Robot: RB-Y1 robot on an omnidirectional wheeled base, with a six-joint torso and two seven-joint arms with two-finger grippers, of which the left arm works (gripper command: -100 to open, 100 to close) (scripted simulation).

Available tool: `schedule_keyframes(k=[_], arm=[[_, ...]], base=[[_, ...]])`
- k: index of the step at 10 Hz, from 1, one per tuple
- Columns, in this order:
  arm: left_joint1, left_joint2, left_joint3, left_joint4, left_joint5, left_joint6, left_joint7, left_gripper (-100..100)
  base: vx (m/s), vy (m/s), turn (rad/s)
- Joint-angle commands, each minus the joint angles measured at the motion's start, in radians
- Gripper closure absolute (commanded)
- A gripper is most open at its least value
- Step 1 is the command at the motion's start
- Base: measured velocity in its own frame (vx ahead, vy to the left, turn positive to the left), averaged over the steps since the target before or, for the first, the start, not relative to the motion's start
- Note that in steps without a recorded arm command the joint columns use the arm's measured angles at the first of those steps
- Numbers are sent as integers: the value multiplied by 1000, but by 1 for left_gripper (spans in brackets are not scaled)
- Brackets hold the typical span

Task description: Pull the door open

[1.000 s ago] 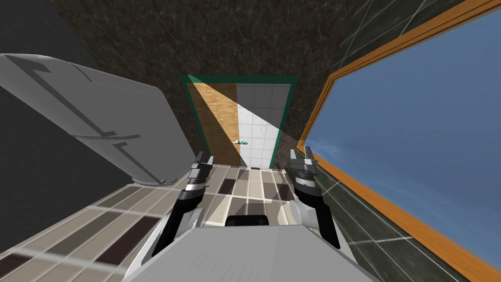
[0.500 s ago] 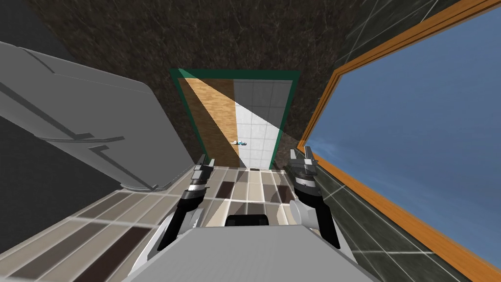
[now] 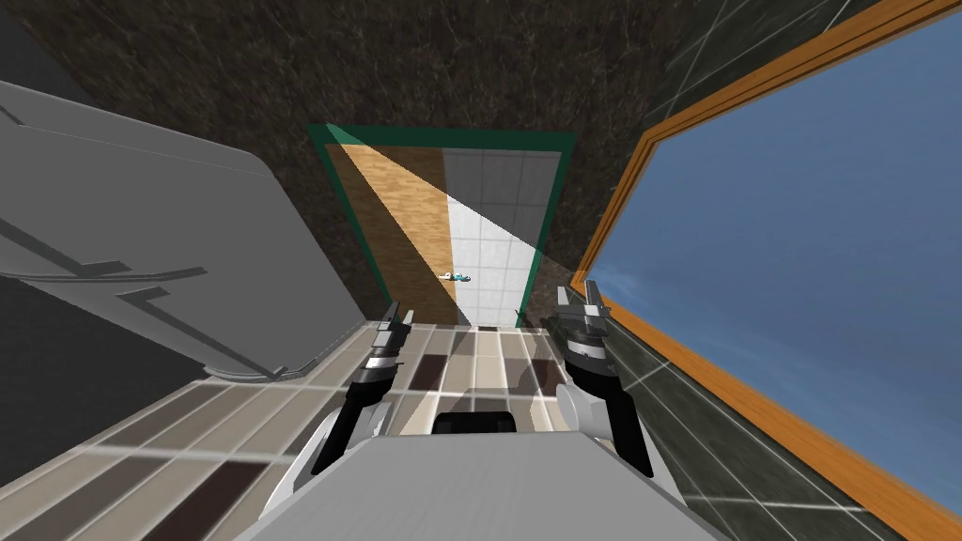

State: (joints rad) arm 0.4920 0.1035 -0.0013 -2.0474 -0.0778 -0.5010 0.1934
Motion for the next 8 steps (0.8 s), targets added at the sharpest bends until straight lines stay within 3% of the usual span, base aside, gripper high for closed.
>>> schedule_keyframes(k=[1, 8], arm=[[-8, 7, 6, 34, 5, -11, 4, -100], [-38, 33, 24, 183, 23, -60, 16, -100]], base=[[108, 16, -42], [96, 12, -46]])
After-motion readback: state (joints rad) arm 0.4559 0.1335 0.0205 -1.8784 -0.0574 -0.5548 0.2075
